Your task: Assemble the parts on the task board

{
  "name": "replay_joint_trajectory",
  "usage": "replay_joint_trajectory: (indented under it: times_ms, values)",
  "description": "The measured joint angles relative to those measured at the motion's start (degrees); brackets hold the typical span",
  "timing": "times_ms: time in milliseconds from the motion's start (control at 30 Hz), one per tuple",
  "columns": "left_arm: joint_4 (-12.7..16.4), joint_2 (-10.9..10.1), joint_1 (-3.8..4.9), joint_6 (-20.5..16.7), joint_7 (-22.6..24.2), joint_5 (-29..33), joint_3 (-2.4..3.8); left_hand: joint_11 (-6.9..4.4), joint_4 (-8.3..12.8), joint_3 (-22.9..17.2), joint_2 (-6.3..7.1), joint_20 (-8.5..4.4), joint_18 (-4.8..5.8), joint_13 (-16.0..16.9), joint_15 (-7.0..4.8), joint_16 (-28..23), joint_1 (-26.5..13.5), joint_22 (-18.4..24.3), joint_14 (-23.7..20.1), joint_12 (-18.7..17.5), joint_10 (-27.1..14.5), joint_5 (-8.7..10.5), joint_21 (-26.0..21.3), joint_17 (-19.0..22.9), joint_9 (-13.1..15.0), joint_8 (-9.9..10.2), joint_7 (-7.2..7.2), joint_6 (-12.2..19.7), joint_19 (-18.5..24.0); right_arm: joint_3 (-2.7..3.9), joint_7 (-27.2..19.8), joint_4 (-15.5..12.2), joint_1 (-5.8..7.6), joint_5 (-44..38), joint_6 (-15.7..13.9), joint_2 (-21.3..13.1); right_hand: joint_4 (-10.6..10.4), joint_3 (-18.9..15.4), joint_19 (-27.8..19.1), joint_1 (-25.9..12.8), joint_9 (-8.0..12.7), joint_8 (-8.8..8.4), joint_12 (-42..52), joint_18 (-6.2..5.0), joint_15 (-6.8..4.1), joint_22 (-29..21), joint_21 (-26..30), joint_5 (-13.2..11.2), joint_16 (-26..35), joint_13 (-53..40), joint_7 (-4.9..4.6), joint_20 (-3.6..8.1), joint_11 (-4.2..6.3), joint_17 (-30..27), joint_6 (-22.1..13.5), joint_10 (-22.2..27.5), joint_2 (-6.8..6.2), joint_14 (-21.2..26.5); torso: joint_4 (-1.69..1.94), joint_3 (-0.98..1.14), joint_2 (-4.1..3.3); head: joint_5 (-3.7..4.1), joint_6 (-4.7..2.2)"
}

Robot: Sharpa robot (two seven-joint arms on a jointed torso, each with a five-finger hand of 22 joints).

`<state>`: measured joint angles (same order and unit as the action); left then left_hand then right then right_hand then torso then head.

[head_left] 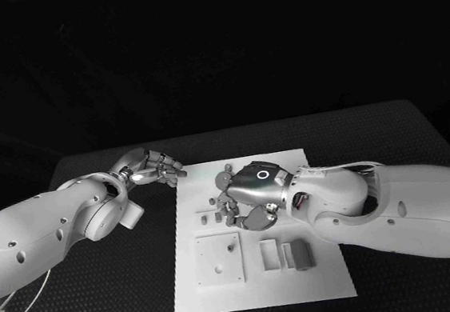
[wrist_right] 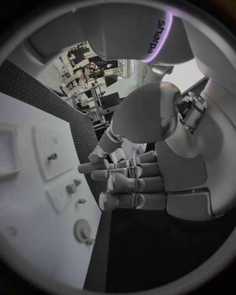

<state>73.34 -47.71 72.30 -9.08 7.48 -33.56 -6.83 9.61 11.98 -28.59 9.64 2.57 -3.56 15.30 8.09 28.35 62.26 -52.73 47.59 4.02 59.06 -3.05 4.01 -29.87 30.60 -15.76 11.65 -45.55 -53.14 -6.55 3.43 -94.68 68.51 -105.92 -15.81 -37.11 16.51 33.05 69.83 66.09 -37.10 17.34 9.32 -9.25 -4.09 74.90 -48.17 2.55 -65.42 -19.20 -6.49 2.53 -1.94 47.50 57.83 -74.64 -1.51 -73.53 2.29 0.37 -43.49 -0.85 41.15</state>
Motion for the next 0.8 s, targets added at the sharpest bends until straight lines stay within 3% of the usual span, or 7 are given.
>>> replay_joint_trajectory:
  times_ms: [167,467,800]
  values:
    - [-0.1,0.13,0.0,-0.01,0.05,0.0,0.01,0.0,0.0,0.0,0.0,0.0,0.01,0.0,0.0,0.0,0.0,0.0,0.0,0.0,0.0,0.0,0.0,-0.05,0.0,0.0,0.0,0.0,0.0,-0.01,-0.55,0.96,-0.65,0.83,0.09,2.92,0.01,-0.01,0.0,0.15,-0.01,-0.02,-0.01,0.0,0.0,0.0,0.0,-0.05,0.0,-0.1,-0.01,-0.01,0.0,0.0,-0.01,0.0,0.14,0.0,0.04,-0.04,-0.01,-0.14,-0.05]
    - [-0.15,0.31,0.0,-0.03,0.13,0.03,0.01,0.0,0.0,0.0,0.0,0.0,0.03,-0.05,0.0,-0.03,0.0,0.05,0.0,0.0,0.0,0.0,0.0,-0.1,0.0,0.0,0.0,0.0,0.0,-0.22,-1.69,2.35,-3.07,2.28,0.52,6.38,0.01,-0.02,-0.01,0.15,-0.02,-0.22,-0.01,0.0,0.01,0.0,0.0,-0.11,0.0,-0.18,-0.02,-0.02,0.0,-0.01,-0.02,0.01,0.14,0.01,0.12,-0.09,-0.01,-0.68,0.12]
    - [-0.16,0.31,0.01,-0.03,0.16,0.09,0.01,0.0,-0.15,0.15,-0.23,0.0,0.04,-0.05,0.0,-0.22,-0.23,0.05,0.0,0.0,0.0,0.0,0.0,-0.15,0.01,0.0,0.0,0.0,0.0,-1.68,-2.44,4.21,-3.99,2.92,1.59,8.18,0.08,-0.08,0.07,0.15,-0.07,-0.39,-0.01,0.0,0.06,0.0,0.0,-0.12,0.01,-0.24,-0.09,-0.12,0.0,-0.01,-0.09,0.01,0.15,0.07,0.08,-0.08,-0.01,-1.54,0.82]
